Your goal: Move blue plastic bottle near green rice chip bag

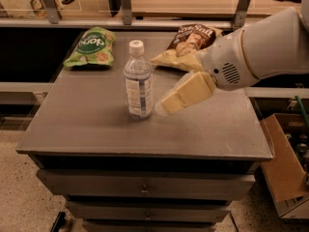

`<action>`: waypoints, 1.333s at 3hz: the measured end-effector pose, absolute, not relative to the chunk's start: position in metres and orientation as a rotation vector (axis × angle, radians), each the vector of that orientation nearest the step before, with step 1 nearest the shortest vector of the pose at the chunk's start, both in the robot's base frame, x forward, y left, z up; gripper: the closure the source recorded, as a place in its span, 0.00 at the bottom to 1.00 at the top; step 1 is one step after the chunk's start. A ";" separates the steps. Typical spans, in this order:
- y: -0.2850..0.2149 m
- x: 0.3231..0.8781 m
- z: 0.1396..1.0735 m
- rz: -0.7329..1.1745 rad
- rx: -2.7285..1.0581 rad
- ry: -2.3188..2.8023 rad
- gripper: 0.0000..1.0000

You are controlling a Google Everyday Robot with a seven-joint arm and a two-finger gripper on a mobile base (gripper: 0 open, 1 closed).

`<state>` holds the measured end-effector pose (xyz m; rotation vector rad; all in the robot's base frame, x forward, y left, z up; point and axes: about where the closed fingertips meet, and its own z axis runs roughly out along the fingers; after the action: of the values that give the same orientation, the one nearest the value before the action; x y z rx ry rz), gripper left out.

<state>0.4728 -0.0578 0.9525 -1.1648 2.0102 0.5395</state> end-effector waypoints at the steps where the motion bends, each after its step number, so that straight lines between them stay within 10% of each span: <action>1: -0.040 0.471 0.941 0.498 -1.126 2.041 0.00; 4: -0.025 0.515 0.909 0.429 -1.003 2.069 0.00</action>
Offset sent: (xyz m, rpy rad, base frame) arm 0.0240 0.0292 -0.0494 -0.0538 0.0060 -0.1911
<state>0.5153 -0.0254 0.9092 -1.0028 2.0694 0.4292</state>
